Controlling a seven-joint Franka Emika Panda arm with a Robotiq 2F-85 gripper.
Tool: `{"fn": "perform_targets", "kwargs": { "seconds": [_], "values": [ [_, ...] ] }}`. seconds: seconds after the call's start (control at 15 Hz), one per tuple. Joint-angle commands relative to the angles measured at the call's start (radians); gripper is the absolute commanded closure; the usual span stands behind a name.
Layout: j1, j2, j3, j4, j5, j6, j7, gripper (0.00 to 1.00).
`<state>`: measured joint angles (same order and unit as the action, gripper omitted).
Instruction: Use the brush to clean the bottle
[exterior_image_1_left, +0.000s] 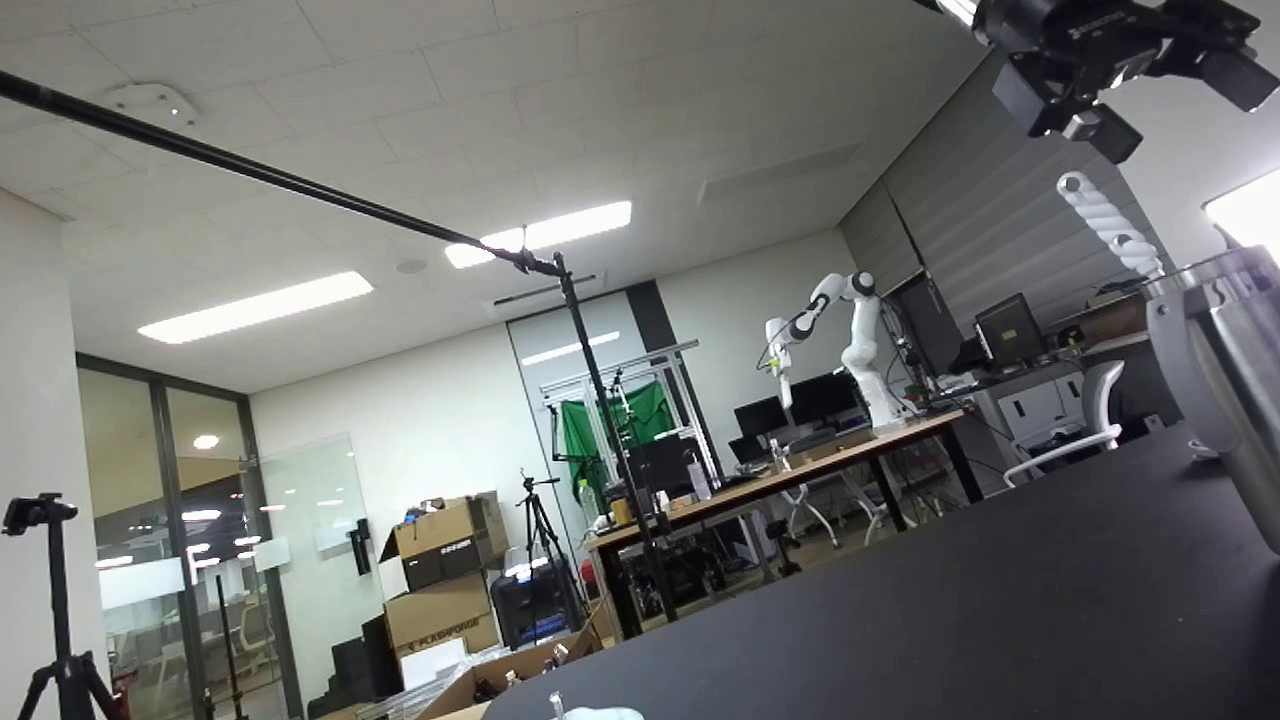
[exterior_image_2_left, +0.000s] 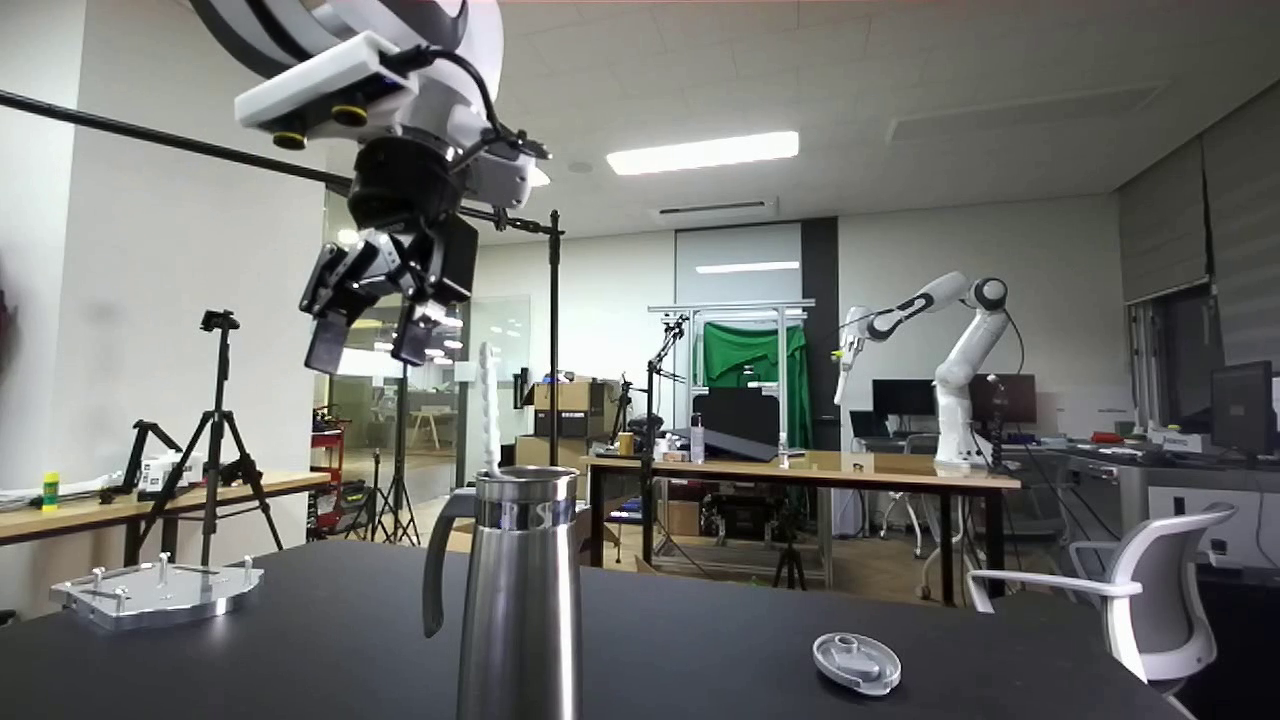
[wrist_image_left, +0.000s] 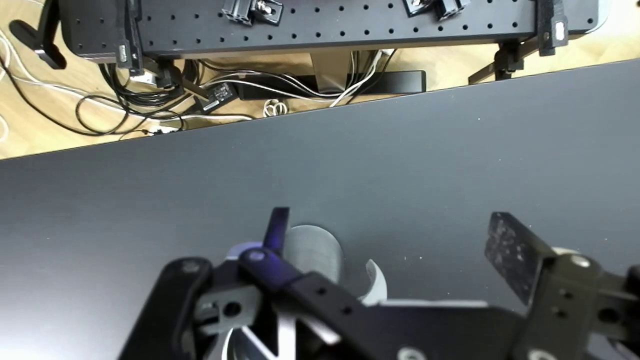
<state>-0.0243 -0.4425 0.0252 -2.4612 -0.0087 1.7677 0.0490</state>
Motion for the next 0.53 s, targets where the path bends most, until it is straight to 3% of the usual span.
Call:
{"fn": "perform_targets", "kwargs": {
  "seconds": [0.0,0.13,0.47],
  "values": [
    [-0.012,0.064,-0.034,0.125,-0.061,-0.111,-0.074,0.00],
    [-0.009,0.104,-0.046,0.170,-0.116,-0.130,-0.157,0.00],
    [0.009,0.219,-0.039,0.239,-0.270,-0.049,-0.296,0.00]
  ]
}}
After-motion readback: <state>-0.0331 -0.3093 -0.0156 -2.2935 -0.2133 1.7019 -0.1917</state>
